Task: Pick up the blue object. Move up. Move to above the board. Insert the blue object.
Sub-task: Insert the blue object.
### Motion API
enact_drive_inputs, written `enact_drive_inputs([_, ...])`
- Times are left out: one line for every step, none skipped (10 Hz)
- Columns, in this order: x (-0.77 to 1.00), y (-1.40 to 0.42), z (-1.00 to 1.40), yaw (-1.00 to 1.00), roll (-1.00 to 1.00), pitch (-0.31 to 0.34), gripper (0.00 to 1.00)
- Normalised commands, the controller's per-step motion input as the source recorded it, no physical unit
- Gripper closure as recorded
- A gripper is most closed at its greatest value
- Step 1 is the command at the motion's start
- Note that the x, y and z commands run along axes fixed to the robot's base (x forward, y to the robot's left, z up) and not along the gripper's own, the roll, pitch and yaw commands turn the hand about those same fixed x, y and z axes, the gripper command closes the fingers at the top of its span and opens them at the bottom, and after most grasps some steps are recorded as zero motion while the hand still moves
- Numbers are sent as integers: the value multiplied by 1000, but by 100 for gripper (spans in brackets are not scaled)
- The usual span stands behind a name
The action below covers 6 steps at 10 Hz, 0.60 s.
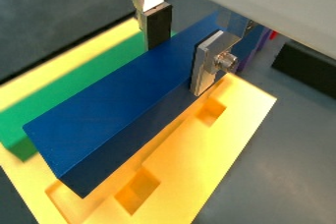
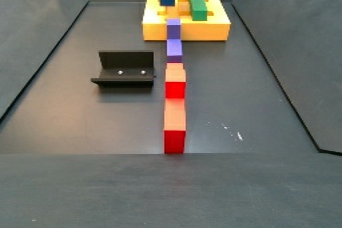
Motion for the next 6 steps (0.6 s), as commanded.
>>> enact_drive_inputs([0,-71,-380,0,0,-226,100])
enact_drive_inputs([-3,-114,-391,14,106,-154,100])
enact_drive_inputs([-26,-94,-229,0,101,-77,100])
enact_drive_inputs([-114,-120,-137,0,136,-36,100])
enact_drive_inputs([-183,-126,-37,0,86,-43,100])
enact_drive_inputs([-100,-149,-137,0,73,-67,100])
